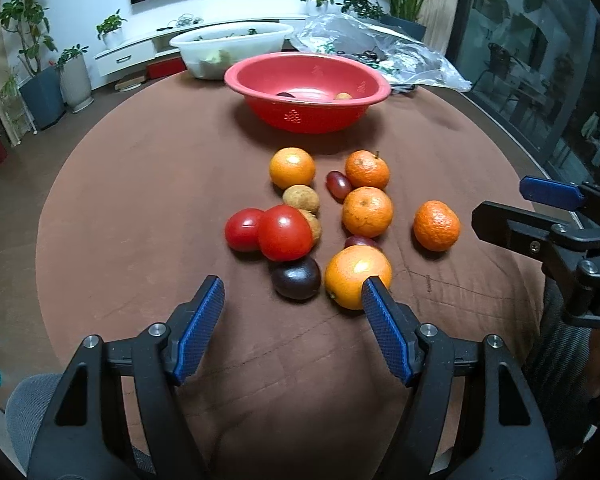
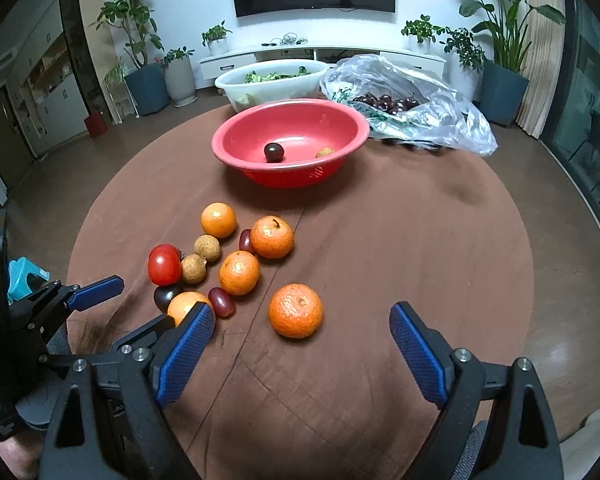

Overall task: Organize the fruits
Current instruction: 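Grasp the large orange with the left tool while the right tool grasps a tangerine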

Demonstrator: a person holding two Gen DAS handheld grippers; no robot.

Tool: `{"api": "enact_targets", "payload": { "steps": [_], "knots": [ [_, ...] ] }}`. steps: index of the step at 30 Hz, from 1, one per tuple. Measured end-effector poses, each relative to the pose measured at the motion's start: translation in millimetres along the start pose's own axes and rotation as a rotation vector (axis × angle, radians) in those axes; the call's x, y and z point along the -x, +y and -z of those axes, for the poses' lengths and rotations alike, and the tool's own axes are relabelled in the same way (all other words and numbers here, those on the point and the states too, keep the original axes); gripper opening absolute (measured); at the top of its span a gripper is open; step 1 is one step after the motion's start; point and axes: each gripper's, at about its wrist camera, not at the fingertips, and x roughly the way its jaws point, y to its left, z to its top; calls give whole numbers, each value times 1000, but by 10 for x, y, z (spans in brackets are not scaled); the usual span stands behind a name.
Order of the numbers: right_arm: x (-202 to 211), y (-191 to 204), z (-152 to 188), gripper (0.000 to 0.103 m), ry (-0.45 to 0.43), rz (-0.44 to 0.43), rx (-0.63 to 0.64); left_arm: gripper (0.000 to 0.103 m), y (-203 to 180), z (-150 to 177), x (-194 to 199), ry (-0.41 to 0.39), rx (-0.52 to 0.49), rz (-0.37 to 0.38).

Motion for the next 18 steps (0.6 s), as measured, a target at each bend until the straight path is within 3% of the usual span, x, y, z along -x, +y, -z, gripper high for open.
{"api": "enact_targets", "payload": {
  "steps": [4,9,18],
  "knots": [
    [0,-78,36,91,-1,-20,-18,70,37,-13,15,3,-8,3],
    [33,-3,52,89,-24,-109,9,70,281,-88,80,0,4,29],
    [-291,-110,87,76,57,-148,-33,70,396,-344,-139,77,-155,64]
  ]
}}
